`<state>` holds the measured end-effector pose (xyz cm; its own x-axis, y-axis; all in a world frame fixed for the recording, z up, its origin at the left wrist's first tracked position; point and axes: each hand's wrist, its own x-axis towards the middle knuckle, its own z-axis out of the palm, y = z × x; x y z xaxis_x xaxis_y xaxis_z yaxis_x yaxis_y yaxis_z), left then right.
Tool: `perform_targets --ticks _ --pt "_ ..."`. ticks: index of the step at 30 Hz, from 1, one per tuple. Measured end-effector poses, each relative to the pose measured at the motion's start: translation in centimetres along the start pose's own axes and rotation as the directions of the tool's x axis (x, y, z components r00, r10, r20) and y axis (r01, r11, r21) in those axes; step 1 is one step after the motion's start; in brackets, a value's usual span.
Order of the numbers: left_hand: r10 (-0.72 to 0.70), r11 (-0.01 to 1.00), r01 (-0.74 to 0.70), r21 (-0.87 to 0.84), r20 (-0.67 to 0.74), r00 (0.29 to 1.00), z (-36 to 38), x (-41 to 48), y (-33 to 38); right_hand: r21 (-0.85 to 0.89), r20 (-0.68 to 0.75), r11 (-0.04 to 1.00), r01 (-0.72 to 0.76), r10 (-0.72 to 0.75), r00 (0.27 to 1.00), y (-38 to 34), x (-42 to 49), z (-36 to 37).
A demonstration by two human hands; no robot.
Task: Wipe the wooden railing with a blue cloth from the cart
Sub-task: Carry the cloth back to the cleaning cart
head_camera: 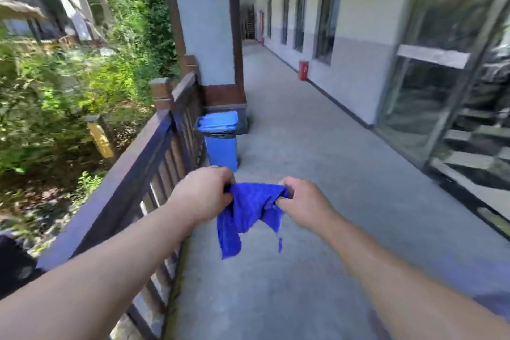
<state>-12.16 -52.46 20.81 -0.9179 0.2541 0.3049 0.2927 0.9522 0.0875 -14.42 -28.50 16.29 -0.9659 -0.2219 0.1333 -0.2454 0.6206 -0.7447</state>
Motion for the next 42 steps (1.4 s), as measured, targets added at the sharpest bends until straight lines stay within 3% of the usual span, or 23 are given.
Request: perform_targets --ticks 6,11,16,23,29,35,39,42 --pt "0.201 0.975 -0.196 -0.106 0.041 0.979 3.7 7.8 6.4 -0.017 -0.182 0.978 -0.207 0.200 0.963 5.0 -2.6 -6.5" --pt "0.379 0.903 -0.354 -0.245 0.064 0.923 5.4 12.3 12.0 -0.037 -0.361 0.923 -0.382 0.344 0.867 6.3 -6.7 -10.6" --pt "0.603 0.743 -0.546 -0.387 0.033 0.797 6.4 13.8 17.8 0.027 -0.538 0.853 -0.521 0.452 0.712 6.0 -12.5 -12.5" --pt "0.815 0.489 -0.694 -0.529 -0.007 0.579 8.7 9.9 25.8 0.129 -0.723 0.693 -0.709 0.556 0.411 5.0 -22.6 -10.0" --pt "0.928 0.289 -0.722 -0.629 0.001 0.371 10.3 2.6 32.5 0.266 -0.765 0.523 -0.810 0.626 0.152 4.4 -32.3 -7.3" --pt "0.975 0.198 -0.738 -0.646 0.055 0.213 11.8 -4.7 38.9 0.451 -0.731 0.410 -0.793 0.679 -0.064 4.9 -40.8 -4.9" --pt "0.988 0.148 -0.744 -0.651 0.070 0.135 12.7 -8.7 42.6 0.551 -0.675 0.348 -0.759 0.720 -0.160 6.6 -44.7 -3.6" --pt "0.991 0.132 -0.744 -0.655 0.106 0.083 13.7 -10.9 45.2 0.582 -0.657 0.327 -0.745 0.729 -0.193 8.5 -46.3 -3.1"
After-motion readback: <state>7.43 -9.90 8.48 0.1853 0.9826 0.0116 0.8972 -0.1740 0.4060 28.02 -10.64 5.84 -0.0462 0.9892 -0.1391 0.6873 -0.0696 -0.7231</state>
